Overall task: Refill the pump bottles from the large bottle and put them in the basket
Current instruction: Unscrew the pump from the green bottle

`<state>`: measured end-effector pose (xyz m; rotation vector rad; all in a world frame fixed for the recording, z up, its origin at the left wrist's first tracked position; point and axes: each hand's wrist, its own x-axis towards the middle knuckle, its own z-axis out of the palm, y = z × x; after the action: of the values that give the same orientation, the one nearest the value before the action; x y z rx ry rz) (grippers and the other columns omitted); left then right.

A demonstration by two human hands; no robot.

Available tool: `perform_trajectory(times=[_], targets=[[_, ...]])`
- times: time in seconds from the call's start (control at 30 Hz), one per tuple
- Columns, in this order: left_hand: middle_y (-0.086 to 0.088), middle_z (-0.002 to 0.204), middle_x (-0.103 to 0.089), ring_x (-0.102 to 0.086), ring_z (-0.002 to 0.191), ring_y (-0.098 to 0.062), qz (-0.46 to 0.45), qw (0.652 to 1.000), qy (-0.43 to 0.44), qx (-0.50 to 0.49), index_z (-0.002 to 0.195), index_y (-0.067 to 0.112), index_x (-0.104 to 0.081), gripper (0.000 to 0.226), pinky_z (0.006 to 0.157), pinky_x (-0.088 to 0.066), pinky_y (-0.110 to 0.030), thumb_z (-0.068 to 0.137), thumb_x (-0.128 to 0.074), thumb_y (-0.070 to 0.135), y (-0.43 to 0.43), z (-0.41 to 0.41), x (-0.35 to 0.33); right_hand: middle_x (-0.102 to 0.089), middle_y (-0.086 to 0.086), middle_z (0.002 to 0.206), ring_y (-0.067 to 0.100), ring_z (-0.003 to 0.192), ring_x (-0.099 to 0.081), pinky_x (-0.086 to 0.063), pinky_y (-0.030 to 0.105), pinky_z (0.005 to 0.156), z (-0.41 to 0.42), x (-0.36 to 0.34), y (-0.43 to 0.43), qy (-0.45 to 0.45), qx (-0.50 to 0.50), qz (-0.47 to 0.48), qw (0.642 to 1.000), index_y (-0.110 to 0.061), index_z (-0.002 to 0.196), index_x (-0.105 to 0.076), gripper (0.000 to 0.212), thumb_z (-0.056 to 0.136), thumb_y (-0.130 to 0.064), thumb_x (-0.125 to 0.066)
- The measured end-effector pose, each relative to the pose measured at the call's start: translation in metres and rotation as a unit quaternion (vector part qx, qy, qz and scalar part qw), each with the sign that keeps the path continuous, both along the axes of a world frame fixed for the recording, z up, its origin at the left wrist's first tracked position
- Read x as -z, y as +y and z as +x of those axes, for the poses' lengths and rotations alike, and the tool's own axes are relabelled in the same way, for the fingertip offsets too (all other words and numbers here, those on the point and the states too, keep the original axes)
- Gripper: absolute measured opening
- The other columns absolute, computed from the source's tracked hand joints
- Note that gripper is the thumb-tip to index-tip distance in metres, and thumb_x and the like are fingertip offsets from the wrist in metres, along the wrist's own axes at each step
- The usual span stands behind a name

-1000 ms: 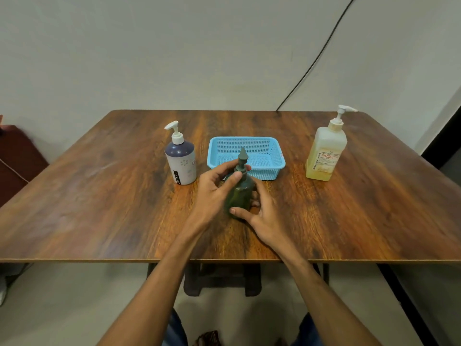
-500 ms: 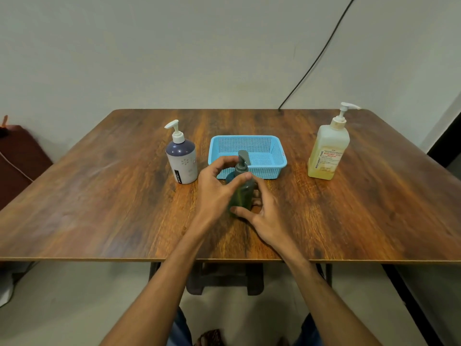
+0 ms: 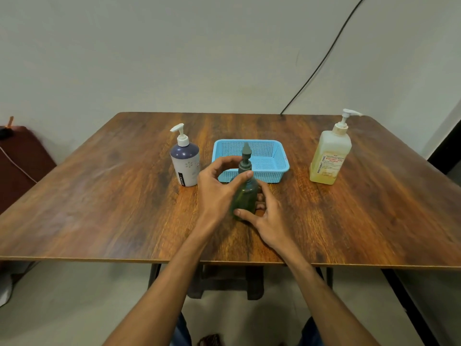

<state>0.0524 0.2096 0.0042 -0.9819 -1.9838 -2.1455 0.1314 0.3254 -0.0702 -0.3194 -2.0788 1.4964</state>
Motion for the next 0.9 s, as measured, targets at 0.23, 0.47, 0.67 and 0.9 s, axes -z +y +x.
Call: perform_trajectory(times=[0.23,0.47,0.67,0.9], targets=[[-0.004,0.108,-0.075,-0.072,0.105,-0.019,0.091,0.995,-0.015,-0.022,0.107,0.014,-0.07,0.03,0.094,-0.059,-0.046,0.081,-0.083,0.009,0.0,0.005,-0.026,-0.058,-0.003,0.139,0.016,0.121,-0.061,-0.055,0.049,0.095,0.001,-0.003,0.0,-0.001,-0.007,0.011,1.0,-0.026,0.145,-0.042,0.082,0.076,-0.024,-0.086],[-0.006,0.104,-0.076,-0.074,0.097,-0.021,0.203,0.978,-0.019,-0.049,0.115,0.001,-0.067,0.034,0.085,-0.06,-0.035,0.083,-0.079,0.002,-0.022,0.006,-0.066,-0.058,-0.005,0.139,0.009,0.119,-0.06,-0.056,0.037,0.094,0.002,-0.004,-0.001,-0.005,-0.01,0.014,1.0,-0.026,0.146,-0.042,0.081,0.078,-0.022,-0.085],[-0.015,0.113,-0.072,-0.071,0.103,-0.025,0.19,0.976,0.022,-0.108,0.12,-0.003,-0.064,0.038,0.087,-0.059,-0.031,0.085,-0.078,0.003,-0.05,0.002,-0.056,-0.057,-0.003,0.139,0.01,0.12,-0.06,-0.056,0.039,0.095,0.003,-0.004,-0.001,-0.011,-0.01,0.01,1.0,-0.025,0.147,-0.04,0.084,0.077,-0.025,-0.086],[0.0,0.113,-0.069,-0.067,0.108,-0.016,-0.076,0.985,0.132,-0.081,0.114,0.01,-0.068,0.031,0.092,-0.059,-0.041,0.085,-0.077,0.002,-0.077,-0.01,0.023,-0.057,-0.005,0.14,0.009,0.121,-0.059,-0.055,0.029,0.093,0.006,-0.004,-0.001,-0.007,-0.005,0.009,1.0,-0.025,0.147,-0.041,0.083,0.077,-0.02,-0.086]])
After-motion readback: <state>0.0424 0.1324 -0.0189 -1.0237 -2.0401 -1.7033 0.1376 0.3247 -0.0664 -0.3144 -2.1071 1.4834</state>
